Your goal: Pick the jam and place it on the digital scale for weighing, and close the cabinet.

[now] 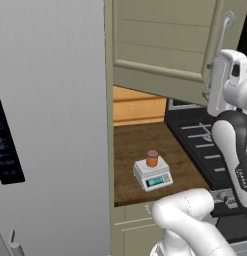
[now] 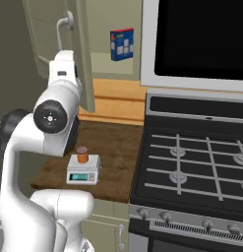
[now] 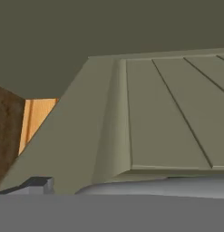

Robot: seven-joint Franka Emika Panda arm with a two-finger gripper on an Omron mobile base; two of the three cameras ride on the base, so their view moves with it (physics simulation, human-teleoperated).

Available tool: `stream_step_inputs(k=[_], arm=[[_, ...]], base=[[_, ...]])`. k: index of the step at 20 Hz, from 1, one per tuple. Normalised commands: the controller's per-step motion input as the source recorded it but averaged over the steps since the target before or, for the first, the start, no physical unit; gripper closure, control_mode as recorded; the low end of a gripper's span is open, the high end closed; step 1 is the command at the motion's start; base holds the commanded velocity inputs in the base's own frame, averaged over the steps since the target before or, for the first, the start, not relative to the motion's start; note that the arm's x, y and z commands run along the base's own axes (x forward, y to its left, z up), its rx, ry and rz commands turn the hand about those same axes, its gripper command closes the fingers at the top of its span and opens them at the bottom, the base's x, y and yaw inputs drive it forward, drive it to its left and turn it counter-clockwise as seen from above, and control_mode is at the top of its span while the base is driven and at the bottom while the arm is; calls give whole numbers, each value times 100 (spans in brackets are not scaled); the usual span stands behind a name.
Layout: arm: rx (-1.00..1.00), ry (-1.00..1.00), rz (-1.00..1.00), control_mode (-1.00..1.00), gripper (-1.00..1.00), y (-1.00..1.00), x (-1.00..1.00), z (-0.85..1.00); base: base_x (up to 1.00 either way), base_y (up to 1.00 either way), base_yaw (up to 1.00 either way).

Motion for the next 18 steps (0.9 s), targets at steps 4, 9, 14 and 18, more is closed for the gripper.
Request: stream_step_inputs(k=[4, 9, 14, 18], arm=[[5, -1, 0, -100, -100, -5, 78, -7], [5, -2, 0, -100, -100, 0, 85, 0], [6, 0, 0, -100, -100, -2, 100, -6], [5, -1, 0, -100, -100, 0, 99, -6]], base=[[0, 0, 0], [0, 0, 0], [0, 0, 0], [0, 0, 0]])
